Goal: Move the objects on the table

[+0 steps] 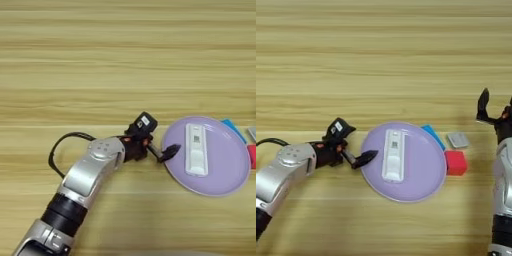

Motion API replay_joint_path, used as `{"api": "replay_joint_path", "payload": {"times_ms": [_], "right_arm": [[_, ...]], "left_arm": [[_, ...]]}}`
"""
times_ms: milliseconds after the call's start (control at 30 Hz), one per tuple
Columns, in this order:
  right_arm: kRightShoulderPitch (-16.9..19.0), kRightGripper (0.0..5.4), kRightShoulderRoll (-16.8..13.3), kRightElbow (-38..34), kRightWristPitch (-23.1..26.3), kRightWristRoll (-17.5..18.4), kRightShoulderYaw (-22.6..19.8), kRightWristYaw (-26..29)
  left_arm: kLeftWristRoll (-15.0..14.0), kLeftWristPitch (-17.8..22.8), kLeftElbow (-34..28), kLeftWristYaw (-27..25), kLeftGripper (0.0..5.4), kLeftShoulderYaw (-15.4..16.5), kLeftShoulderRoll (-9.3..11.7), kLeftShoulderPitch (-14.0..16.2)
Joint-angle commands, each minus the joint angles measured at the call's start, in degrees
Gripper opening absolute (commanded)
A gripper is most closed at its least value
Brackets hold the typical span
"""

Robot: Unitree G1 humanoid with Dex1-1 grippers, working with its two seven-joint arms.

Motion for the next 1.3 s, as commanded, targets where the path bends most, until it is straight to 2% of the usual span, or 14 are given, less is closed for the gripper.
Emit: {"api": "replay_joint_path", "payload": {"times_ms": [33, 100, 267, 500, 667, 800, 1167, 1300], "right_arm": [[-0.10, 5.37, 0.36, -0.96, -0.14, 0.36, 0.20, 0.09], [0.02, 5.37, 0.55, -1.50, -0.12, 0.47, 0.36, 0.08], [0.35, 5.37, 1.15, -3.46, 0.08, 0.80, 0.87, 0.33], [0.44, 5.37, 1.60, -4.16, 0.10, 1.56, 1.17, 1.03], [0.35, 5.37, 1.76, -4.51, 0.17, 1.75, 1.30, 1.31], [0.35, 5.37, 1.79, -4.57, 0.09, 1.98, 1.24, 1.32], [0.60, 5.37, 2.14, -5.11, 0.18, 2.01, 1.67, 1.36], [0.71, 5.37, 2.22, -5.41, 0.27, 1.91, 1.90, 1.46]], "left_arm": [[2.85, -1.61, 1.87, 0.02, 5.40, -1.41, 0.11, -2.13], [4.59, -2.66, 2.83, 0.57, 5.40, -1.81, 0.55, -2.92], [5.23, -3.71, 4.21, 0.72, 5.40, 0.96, 1.80, -4.36], [6.84, -5.01, 6.69, 1.19, 5.40, 2.94, 4.10, -5.25], [8.07, -5.67, 8.18, 0.62, 5.40, 2.65, 5.41, -5.71], [8.76, -6.27, 9.38, 0.16, 5.40, 2.56, 5.48, -5.85], [8.80, -7.99, 12.21, 0.31, 5.40, 5.53, 7.21, -6.74], [8.91, -9.21, 14.68, 1.56, 5.40, 7.87, 8.05, -8.22]]}}
